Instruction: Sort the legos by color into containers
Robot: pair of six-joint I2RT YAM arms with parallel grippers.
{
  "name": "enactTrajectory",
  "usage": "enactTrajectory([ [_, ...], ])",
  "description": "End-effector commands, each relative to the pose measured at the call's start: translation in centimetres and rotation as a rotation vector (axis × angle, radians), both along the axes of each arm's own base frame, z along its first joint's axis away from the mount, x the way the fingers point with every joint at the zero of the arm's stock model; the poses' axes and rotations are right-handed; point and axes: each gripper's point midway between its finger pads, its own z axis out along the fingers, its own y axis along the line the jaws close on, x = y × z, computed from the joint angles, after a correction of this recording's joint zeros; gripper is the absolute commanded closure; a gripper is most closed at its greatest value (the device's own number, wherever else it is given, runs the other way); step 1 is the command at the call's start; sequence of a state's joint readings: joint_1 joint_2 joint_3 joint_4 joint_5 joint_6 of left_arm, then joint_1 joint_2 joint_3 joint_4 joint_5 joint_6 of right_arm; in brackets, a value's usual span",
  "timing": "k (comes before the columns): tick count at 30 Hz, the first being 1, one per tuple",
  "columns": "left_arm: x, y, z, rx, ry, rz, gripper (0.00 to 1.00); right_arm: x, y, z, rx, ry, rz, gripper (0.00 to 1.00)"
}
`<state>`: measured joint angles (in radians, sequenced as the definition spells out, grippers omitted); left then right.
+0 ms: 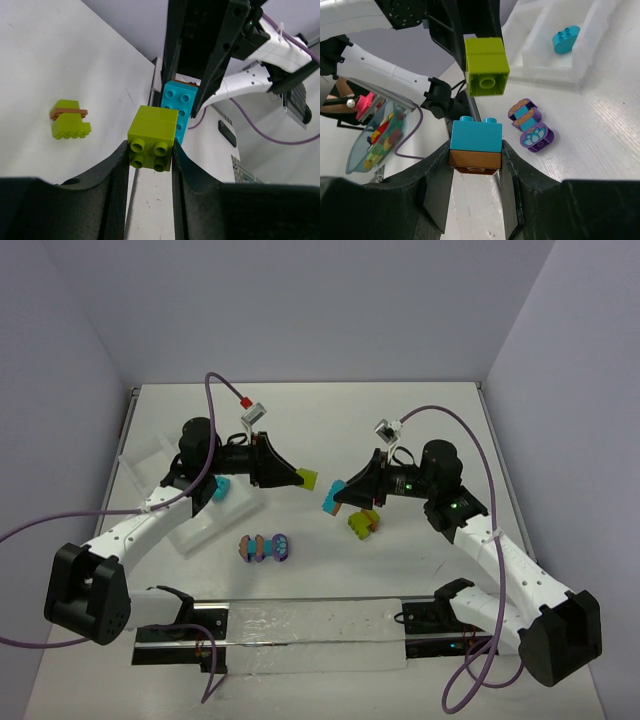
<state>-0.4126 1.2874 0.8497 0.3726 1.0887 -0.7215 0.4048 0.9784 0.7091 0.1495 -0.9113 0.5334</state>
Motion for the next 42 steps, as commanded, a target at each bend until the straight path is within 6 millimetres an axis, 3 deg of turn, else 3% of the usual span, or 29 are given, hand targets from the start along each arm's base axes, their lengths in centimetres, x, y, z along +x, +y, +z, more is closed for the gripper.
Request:
enactTrajectory([
  [1, 0.2, 0.5, 1.3, -0.019, -0.045, 0.03, 1.0, 0.9, -0.5, 1.3, 0.031, -0.053, -0.055, 1.0],
  [3, 0.6, 0.6, 1.2, -0.012, -0.035, 0.054, 1.0, 1.5, -0.6, 1.0, 0.022, -0.032, -0.087, 1.0],
  [7, 3.0, 1.6, 0.0, 0.05, 0.006, 0.187, 1.0, 5.0, -1.8, -1.2, -0.079, 0.061, -0.285, 1.0],
  [11, 5.1, 2.8, -0.8, 0.113, 0.054, 0.332, 1.0, 8.8, -3.6, -6.5, -0.264, 0.224, -0.504, 1.0],
  [19, 7.3, 4.3, -1.0, 0.154, 0.099, 0.499, 1.0, 12.8, -1.5, -14.7, -0.567, 0.364, -0.645, 1.0],
  [24, 8.0, 5.1, -1.3, 0.189, 0.144, 0.577, 1.0, 14.5, -1.1, -18.5, -0.642, 0.439, -0.686, 0.99],
  [28, 8.1, 5.5, -1.1, 0.183, 0.149, 0.614, 1.0, 14.8, -0.4, -20.5, -0.682, 0.473, -0.667, 0.87],
  [30, 8.1, 5.5, -1.2, 0.189, 0.152, 0.617, 1.0, 14.7, -0.3, -21.1, -0.696, 0.483, -0.663, 0.76],
  [33, 8.1, 5.6, -1.3, 0.195, 0.155, 0.62, 1.0, 14.6, -0.3, -21.5, -0.709, 0.488, -0.661, 0.41],
  [36, 8.0, 5.6, -1.4, 0.197, 0.153, 0.613, 1.0, 14.7, -0.7, -19.7, -0.692, 0.456, -0.682, 0.21],
  [38, 7.8, 5.4, -1.3, 0.198, 0.146, 0.595, 1.0, 14.8, -1.0, -18.1, -0.676, 0.428, -0.693, 0.15],
  [42, 7.2, 4.9, -1.2, 0.201, 0.132, 0.536, 1.0, 14.8, -1.2, -12.8, -0.594, 0.316, -0.697, 0.18],
])
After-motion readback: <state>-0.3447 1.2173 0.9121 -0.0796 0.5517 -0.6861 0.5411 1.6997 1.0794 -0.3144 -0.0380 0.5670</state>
